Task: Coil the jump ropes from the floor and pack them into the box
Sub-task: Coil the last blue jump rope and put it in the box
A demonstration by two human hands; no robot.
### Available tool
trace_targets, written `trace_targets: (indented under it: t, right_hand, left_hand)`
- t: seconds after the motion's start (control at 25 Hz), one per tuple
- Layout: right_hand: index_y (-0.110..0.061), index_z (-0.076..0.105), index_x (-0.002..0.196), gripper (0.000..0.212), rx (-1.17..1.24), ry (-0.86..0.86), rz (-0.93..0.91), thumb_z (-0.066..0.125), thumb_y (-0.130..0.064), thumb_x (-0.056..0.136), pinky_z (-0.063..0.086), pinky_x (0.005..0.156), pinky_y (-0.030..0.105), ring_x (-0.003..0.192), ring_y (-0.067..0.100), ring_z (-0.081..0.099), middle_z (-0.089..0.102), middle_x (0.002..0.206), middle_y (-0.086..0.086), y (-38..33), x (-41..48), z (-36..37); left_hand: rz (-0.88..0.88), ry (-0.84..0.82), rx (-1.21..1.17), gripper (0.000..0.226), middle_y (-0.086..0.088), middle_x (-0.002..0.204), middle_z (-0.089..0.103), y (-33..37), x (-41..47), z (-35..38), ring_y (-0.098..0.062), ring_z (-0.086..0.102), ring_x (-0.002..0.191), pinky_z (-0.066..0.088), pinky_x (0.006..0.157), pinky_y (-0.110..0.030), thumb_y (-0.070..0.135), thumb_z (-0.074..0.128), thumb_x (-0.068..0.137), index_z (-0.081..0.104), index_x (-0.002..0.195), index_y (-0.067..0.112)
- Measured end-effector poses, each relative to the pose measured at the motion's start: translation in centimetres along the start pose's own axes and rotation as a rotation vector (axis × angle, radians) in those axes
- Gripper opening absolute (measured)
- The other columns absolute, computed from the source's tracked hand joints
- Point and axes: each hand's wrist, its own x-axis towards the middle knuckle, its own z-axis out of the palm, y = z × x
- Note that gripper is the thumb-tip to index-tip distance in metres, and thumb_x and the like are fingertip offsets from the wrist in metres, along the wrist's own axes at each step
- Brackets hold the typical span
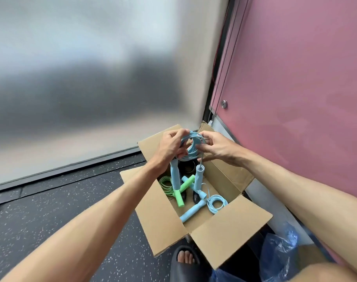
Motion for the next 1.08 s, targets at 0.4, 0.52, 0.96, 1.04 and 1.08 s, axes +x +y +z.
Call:
trace_targets:
  t: [0.4, 0.52, 0.96, 1.04, 1.08]
  right_hand:
    - [-0.007, 0.055, 0.113, 0.017, -0.26, 0.081, -0.085, 0.058, -0.007, 0.096, 0.055, 0.087, 0.033, 0.095, 0.02, 0.068, 0.071, 0.102, 0.006, 10.1, 7.2, -1.9]
    - [-0.023, 0.063, 0.11, 0.028, -0.551, 0.068, -0.083, 0.067, -0.008, 0.086, 0.042, 0.086, 0.021, 0.095, 0.011, 0.057, 0.059, 0.103, 0.001, 14.2, 6.2, -0.7]
    - [-0.016, 0.057, 0.121, 0.042, -0.86, -0.205, 0.354, 0.071, -0.035, 0.086, 0.044, 0.074, 0.027, 0.089, 0.018, 0.061, 0.066, 0.106, 0.0, 17.1, 4.4, 0.6]
    - [-0.004, 0.058, 0.113, 0.039, -0.689, -0.199, 0.566, 0.056, -0.04, 0.097, 0.048, 0.054, 0.023, 0.07, 0.023, 0.071, 0.075, 0.09, 0.011, 17.9, 4.4, 1.2]
    - [0.001, 0.056, 0.114, 0.044, -0.564, -0.277, 0.69, 0.051, -0.04, 0.1, 0.047, 0.047, 0.021, 0.061, 0.022, 0.07, 0.074, 0.086, 0.015, 18.4, 4.4, 2.0]
  left_hand:
    - [0.256, -0.17, 0.473, 0.038, 0.002, 0.061, 0.052, -12.2, 7.9, -0.9, -0.011, 0.046, 0.055, 0.04, 0.057, -0.034, 0.038, 0.043, 0.103, 0.058, 0.087, 0.007]
    - [0.406, -0.342, 0.785, 0.034, -0.005, 0.068, 0.046, -16.9, 5.8, -0.7, -0.02, 0.043, 0.062, 0.036, 0.061, -0.037, 0.034, 0.039, 0.106, 0.043, 0.081, 0.011]
    - [0.63, -0.66, 1.069, 0.027, -0.006, 0.078, 0.057, -24.5, 2.3, 1.5, -0.026, 0.051, 0.075, 0.033, 0.078, -0.029, 0.034, 0.046, 0.102, 0.047, 0.082, 0.016]
    - [0.638, -0.718, 1.092, 0.028, -0.005, 0.081, 0.059, -25.1, 1.4, 2.3, -0.026, 0.052, 0.078, 0.035, 0.082, -0.032, 0.036, 0.044, 0.102, 0.047, 0.082, 0.017]
    - [0.617, -0.744, 1.1, 0.028, -0.005, 0.082, 0.059, -25.5, 1.1, 2.5, -0.026, 0.052, 0.079, 0.037, 0.083, -0.033, 0.036, 0.044, 0.102, 0.046, 0.082, 0.017]
